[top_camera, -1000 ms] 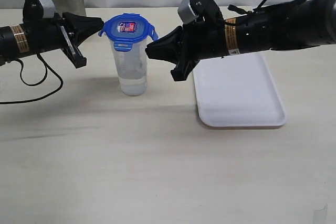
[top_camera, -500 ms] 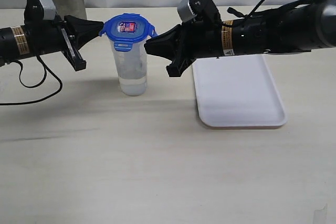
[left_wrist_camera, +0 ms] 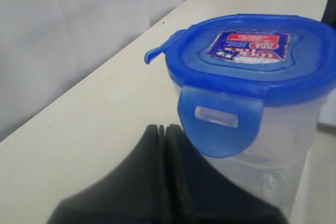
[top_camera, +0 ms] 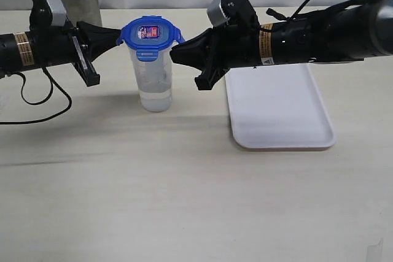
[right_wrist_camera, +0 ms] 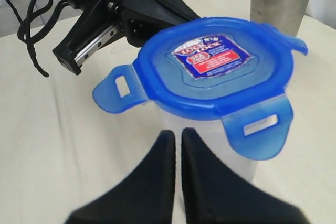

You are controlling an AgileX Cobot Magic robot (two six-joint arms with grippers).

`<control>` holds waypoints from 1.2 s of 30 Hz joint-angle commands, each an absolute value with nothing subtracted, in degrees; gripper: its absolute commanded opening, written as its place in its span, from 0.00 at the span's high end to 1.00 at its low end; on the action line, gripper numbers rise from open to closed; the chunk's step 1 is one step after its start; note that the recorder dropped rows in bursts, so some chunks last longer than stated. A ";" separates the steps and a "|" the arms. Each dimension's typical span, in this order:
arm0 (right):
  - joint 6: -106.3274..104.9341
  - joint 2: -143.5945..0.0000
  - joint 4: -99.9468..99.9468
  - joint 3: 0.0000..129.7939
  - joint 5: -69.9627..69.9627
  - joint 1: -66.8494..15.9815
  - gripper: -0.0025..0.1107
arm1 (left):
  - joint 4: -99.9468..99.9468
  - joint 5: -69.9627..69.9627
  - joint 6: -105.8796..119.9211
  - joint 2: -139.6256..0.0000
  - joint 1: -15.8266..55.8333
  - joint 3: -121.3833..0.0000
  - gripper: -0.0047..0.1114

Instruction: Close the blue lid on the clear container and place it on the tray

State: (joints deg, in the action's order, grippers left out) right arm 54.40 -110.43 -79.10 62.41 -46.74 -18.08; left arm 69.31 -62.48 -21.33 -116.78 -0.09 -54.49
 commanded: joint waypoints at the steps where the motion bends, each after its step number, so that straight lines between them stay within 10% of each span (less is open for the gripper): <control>1: 53.76 -110.45 -78.46 62.59 -46.39 -18.17 0.94 | 68.28 -62.41 -22.05 -116.78 -0.25 -54.71 0.96; 18: 87.43 -96.88 -99.95 61.33 -19.79 -18.17 0.94 | 63.56 -53.22 -22.34 -116.78 -0.25 -54.71 0.96; 27: 82.51 -90.45 -99.95 60.95 36.97 -33.38 0.94 | 63.56 -53.01 -22.57 -116.78 -0.25 -54.71 0.96; 36: 17.30 -92.12 -28.68 83.90 40.34 -33.97 0.94 | 64.28 -52.58 -23.55 -116.78 -0.25 -54.71 0.96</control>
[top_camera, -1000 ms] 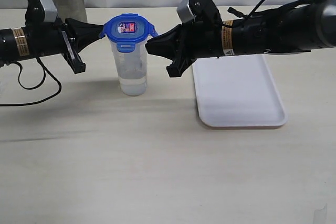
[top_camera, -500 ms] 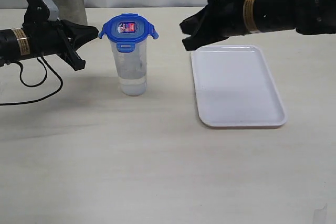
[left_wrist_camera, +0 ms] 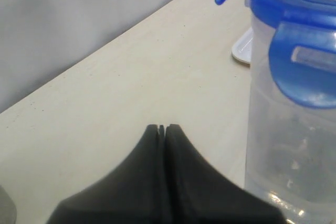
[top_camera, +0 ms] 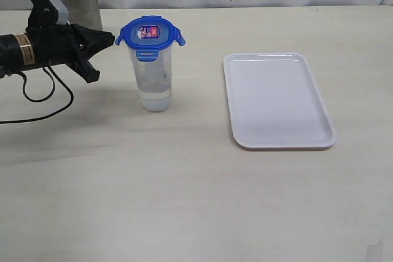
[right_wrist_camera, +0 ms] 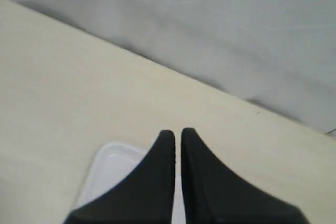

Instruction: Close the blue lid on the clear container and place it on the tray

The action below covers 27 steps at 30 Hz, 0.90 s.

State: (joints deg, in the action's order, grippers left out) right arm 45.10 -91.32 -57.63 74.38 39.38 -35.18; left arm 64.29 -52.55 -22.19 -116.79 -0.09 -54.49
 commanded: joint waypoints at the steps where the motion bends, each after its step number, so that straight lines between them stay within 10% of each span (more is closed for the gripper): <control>1: 12.19 -92.25 -23.38 85.91 40.22 -33.97 0.94 | 64.28 -52.58 -23.96 -116.78 -0.25 -54.71 0.96; 8: -16.01 -96.79 14.98 94.25 43.17 -34.80 0.87 | 64.28 -52.69 -23.95 -116.78 -0.25 -54.71 0.96; 27: -15.43 -116.11 12.34 106.16 48.76 -34.80 0.94 | 63.84 -53.83 -23.95 -116.78 -0.25 -54.71 0.96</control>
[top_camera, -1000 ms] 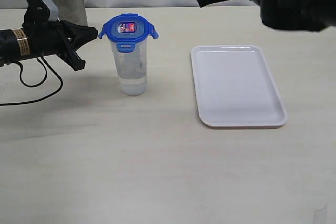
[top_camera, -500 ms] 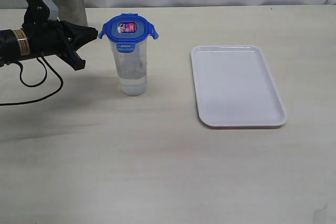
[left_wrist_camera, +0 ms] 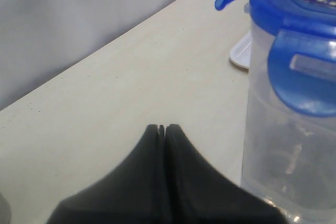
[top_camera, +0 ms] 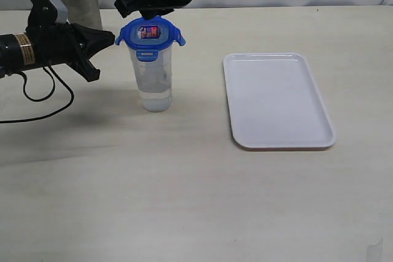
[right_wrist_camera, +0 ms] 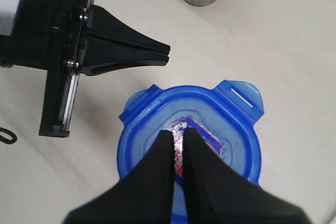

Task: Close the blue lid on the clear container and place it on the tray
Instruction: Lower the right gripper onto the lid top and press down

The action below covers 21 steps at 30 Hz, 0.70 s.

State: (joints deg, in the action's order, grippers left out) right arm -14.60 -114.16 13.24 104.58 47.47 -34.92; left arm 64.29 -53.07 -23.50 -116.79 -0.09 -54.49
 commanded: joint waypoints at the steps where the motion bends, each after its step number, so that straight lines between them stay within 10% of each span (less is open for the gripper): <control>1: -15.43 -116.64 12.34 106.72 49.13 -34.80 0.94 | 63.75 -54.08 -23.95 -116.78 -0.25 -54.71 0.96; 21: -15.31 -119.91 9.15 107.28 51.25 -34.80 0.94 | 63.75 -56.09 -23.95 -116.78 -0.25 -54.71 0.96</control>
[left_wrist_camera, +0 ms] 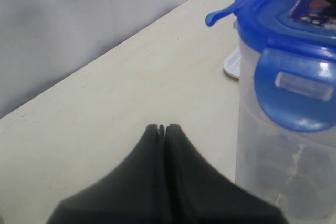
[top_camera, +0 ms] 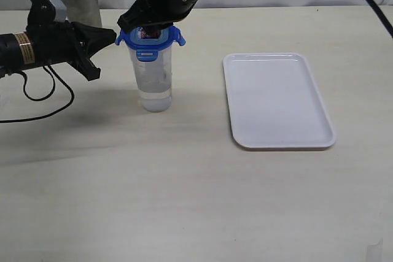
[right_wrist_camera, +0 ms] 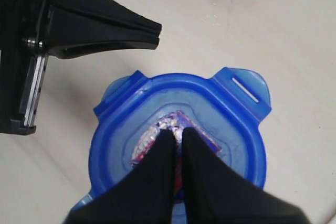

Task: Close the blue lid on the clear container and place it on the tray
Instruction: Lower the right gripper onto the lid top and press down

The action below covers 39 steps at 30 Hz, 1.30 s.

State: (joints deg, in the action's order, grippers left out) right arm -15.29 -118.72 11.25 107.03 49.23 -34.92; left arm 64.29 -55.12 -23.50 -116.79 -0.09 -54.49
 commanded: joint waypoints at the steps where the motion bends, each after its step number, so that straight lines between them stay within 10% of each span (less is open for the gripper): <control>1: -15.31 -120.19 9.15 107.28 51.64 -34.80 0.94 | 63.75 -56.09 -23.95 -116.78 -0.25 -54.71 0.96; 39: -15.42 -120.96 7.24 107.28 50.95 -34.80 0.94 | 73.84 -68.04 -24.54 -110.27 -3.94 -51.58 0.96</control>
State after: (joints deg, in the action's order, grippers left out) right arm -15.29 -120.05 8.97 107.94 48.07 -34.92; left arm 73.15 -67.52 -23.84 -110.73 -3.83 -51.75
